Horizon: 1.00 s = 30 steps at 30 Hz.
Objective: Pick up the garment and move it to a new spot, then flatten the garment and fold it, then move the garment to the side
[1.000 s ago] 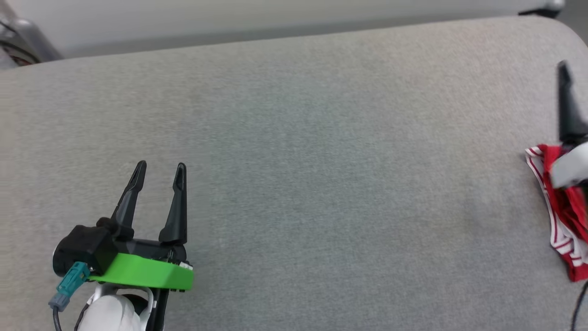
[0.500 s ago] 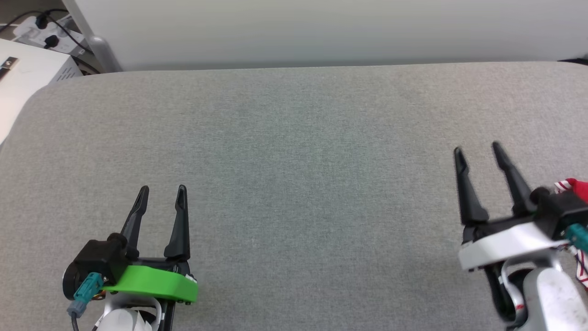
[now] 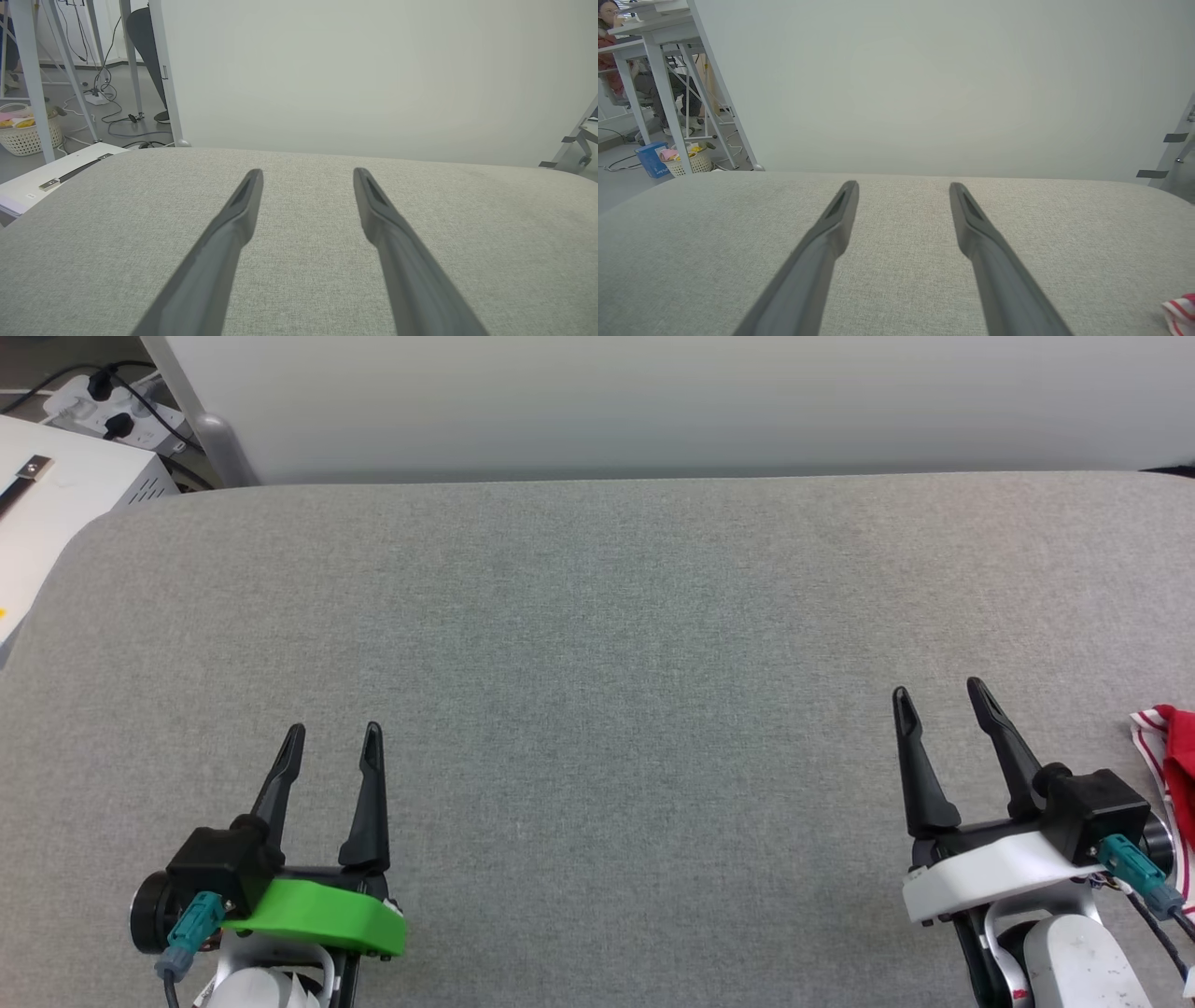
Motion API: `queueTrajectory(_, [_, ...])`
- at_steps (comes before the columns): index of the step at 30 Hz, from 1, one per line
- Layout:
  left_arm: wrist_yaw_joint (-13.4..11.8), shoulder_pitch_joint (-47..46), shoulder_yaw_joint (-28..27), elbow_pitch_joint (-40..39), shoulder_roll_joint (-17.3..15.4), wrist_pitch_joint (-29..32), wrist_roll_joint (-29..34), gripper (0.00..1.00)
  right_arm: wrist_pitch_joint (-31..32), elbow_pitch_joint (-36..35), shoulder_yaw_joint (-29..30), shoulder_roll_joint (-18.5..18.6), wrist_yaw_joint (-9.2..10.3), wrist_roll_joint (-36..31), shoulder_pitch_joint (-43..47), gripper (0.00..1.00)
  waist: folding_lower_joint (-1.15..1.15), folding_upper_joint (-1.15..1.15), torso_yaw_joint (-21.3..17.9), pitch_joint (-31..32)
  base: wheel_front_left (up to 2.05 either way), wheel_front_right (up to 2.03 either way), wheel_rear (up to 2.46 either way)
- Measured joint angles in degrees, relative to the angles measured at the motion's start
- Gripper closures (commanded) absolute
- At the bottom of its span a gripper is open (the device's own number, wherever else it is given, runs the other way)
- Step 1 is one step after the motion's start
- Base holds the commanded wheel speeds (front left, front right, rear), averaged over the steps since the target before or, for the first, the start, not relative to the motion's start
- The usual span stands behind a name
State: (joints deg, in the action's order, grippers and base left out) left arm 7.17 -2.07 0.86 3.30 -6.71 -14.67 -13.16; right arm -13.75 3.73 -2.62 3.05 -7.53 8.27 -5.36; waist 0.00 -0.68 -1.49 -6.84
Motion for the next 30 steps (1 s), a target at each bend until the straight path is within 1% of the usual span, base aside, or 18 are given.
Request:
queueTrajectory(20, [0.2, 0.8, -1.2, -0.3, 0.8, 0.0, 0.5, 0.00, -0.6, 0.6, 0.0, -0.1, 0.00, 0.6, 0.0, 0.00, 0.00, 0.00, -0.5, 0.4, 0.00, 0.00, 0.00])
queueTrajectory(21, [0.2, 0.8, -1.2, -0.5, 0.8, 0.0, 0.5, 1.00, -0.6, 0.6, -0.1, -0.1, 0.00, 0.6, 0.0, 1.00, 0.00, 0.00, -0.5, 0.4, 0.00, 0.00, 0.00])
queueTrajectory(30, [0.1, 0.7, -1.1, -0.5, 0.8, 0.6, 0.6, 1.00, -0.1, 0.5, 0.1, -0.1, 0.00, 0.5, 0.0, 1.00, 0.00, 0.00, -0.4, 0.7, 0.00, 0.00, 0.00])
